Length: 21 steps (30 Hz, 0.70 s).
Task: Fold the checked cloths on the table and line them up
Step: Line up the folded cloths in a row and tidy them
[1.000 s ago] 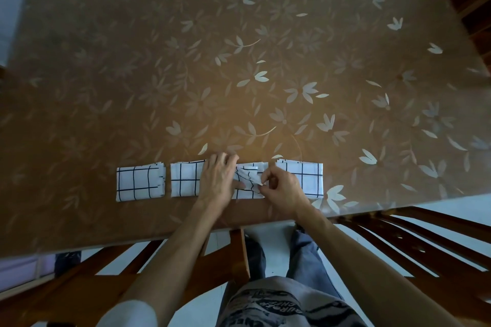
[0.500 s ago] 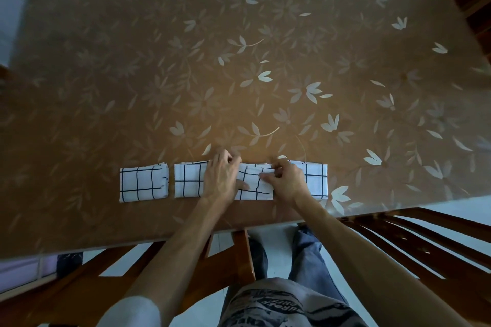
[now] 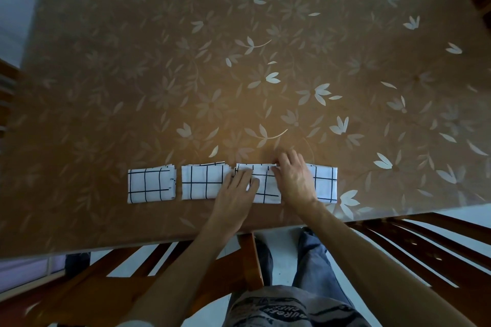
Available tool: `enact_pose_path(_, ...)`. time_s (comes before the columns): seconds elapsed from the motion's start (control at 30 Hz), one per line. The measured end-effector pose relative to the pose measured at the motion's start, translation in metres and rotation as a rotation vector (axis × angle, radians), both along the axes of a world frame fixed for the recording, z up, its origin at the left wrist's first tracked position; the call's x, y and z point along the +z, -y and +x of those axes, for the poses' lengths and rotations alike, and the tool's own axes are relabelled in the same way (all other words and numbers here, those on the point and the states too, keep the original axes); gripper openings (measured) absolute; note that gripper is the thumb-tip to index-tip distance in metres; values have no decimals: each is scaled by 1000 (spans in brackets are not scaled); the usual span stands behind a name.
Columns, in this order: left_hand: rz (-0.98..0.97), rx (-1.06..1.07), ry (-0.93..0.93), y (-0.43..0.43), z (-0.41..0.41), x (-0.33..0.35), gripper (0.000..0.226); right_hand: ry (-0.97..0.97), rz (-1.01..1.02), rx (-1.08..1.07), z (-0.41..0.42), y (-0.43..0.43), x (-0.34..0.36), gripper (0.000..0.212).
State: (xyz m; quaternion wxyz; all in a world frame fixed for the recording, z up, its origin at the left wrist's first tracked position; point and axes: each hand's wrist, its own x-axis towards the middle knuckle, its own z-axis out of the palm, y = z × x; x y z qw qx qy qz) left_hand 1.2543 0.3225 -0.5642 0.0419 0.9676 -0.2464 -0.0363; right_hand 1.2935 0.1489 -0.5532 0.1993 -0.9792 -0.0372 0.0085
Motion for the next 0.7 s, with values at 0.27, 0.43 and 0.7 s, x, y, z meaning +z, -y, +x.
enact_pose_path(0.27,131,129,-138,2,-4,-10,57,-127,-130,339,-47,-9,-12,80)
enact_pose_path(0.43,158,205,-148,3,-2,-12,68,-156,-340,425,-46,-3,-21,73)
enact_pose_path(0.7,228,202,-217,1,7,9,70,-173,-361,414,-35,-12,-2,64)
